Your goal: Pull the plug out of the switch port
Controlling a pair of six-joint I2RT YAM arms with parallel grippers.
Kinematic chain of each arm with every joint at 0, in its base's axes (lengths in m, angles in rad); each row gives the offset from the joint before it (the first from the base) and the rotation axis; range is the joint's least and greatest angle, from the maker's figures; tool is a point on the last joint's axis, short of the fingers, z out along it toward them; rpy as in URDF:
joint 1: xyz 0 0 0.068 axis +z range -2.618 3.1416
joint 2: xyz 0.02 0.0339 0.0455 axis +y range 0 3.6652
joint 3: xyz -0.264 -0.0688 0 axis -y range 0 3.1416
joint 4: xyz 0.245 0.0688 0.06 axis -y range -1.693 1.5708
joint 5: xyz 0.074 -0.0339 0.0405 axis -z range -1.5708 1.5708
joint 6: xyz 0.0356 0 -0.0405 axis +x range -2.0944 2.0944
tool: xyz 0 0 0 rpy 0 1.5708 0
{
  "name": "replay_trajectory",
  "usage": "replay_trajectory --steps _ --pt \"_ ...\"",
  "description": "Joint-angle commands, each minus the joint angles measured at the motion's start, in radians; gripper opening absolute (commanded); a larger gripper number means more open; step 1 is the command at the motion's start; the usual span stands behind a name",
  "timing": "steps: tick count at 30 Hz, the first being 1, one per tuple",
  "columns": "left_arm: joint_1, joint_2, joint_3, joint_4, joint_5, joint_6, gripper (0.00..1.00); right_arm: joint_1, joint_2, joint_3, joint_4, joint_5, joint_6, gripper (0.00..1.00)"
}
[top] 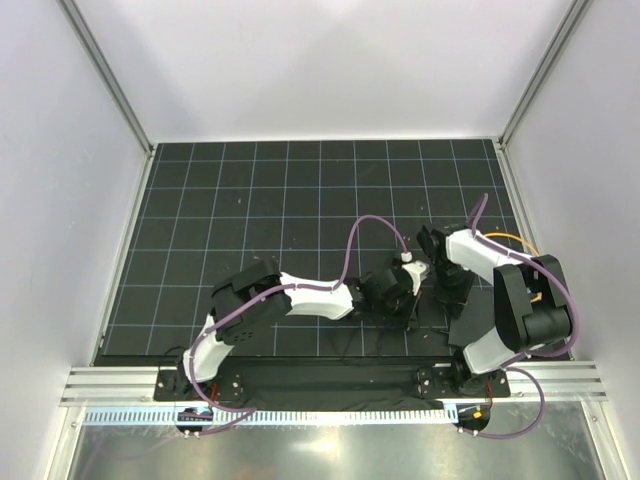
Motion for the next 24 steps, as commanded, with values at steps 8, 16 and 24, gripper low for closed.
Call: replay_trajectory --steps 8,16,24 --pt "0.028 -0.07 -0.024 -0.008 -0.076 -0.008 0.0 0.022 0.052 -0.002 -0.003 0.016 -0.003 0.31" --pt "0.036 -0.083 -0.068 -0.002 -0.125 -0.033 0.0 0.027 0.065 0.0 0.0 0.013 -0.009 0.31" --pt "0.036 -0.108 -0.144 0.012 -0.2 -0.05 0.0 0.026 0.076 0.001 0.005 0.01 -0.008 0.31"
